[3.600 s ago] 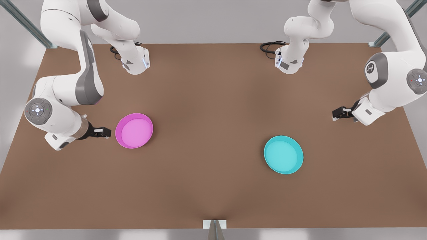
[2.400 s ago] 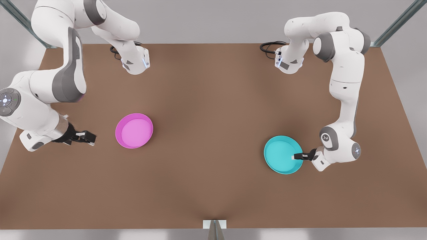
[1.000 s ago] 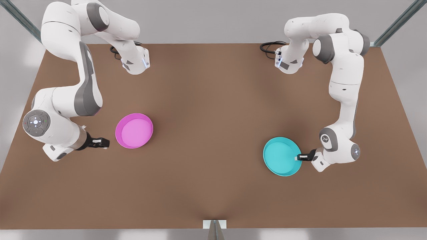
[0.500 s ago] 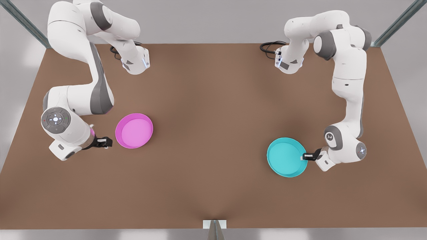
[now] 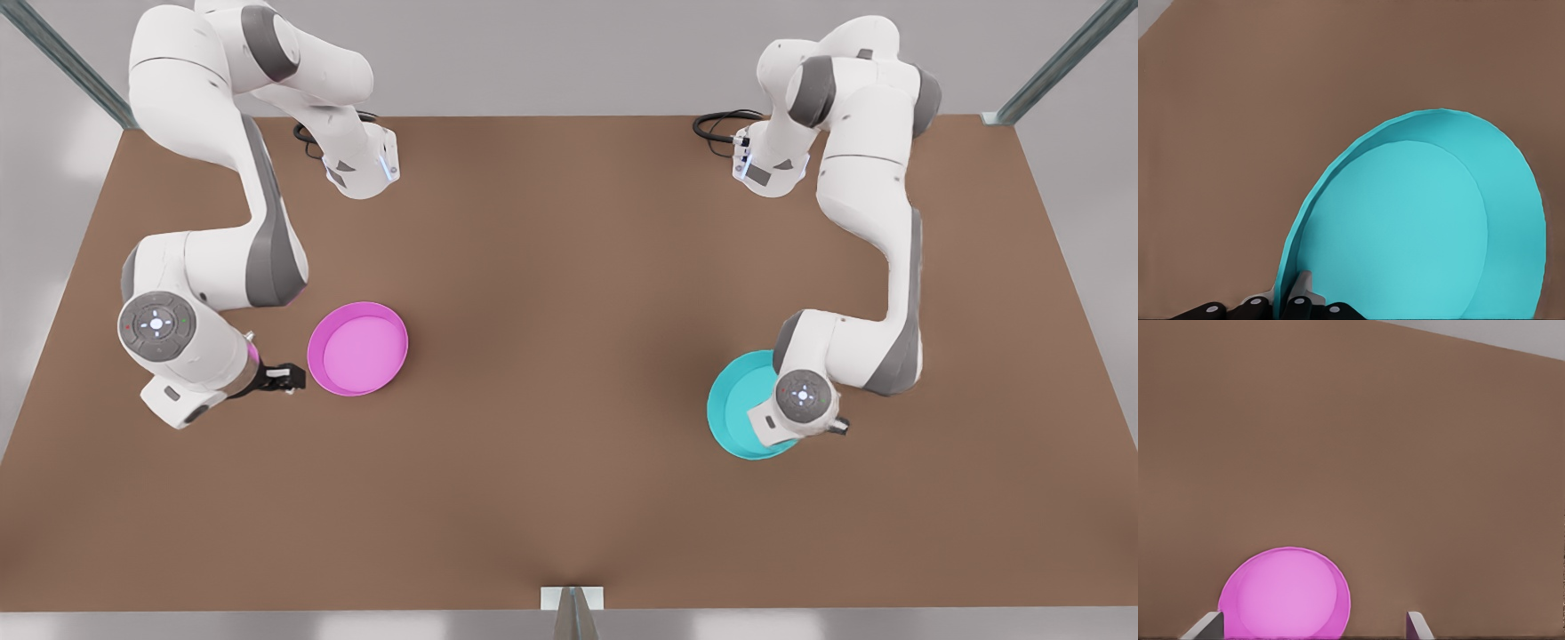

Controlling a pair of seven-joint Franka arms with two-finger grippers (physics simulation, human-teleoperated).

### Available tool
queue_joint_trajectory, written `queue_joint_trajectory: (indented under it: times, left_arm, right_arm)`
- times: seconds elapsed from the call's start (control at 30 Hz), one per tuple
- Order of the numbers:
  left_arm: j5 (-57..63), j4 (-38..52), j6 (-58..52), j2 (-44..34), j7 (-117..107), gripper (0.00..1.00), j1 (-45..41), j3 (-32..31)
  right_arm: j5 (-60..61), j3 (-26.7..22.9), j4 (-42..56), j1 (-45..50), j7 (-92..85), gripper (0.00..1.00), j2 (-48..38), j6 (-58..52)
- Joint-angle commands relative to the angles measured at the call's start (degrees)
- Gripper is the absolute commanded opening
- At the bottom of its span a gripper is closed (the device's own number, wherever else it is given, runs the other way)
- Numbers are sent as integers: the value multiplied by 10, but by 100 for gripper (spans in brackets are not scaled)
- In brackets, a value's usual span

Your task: Flip the blue plate over with the left arm, and stack the pink plate on top of the blue plate with the right arm

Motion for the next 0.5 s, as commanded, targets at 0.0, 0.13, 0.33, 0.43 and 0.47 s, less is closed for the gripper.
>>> queue_joint_trajectory:
  times: [0.0,0.13,0.33,0.43,0.47]
  left_arm:
    - [85,2,-1,0,-12,25,-9,0]
    - [242,2,-29,-1,-209,25,-125,1]
    - [339,0,-81,3,-460,25,-229,0]
    - [392,-34,-112,8,-629,25,-260,0]
    - [399,-40,-120,11,-655,25,-274,0]
  right_arm:
    - [0,0,0,0,0,100,0,0]
    - [-1,2,-4,2,0,100,0,-16]
    - [-1,2,-12,2,-1,100,3,-29]
    - [3,2,-14,-35,0,100,3,-92]
    - [22,2,-14,-57,-4,100,3,-91]
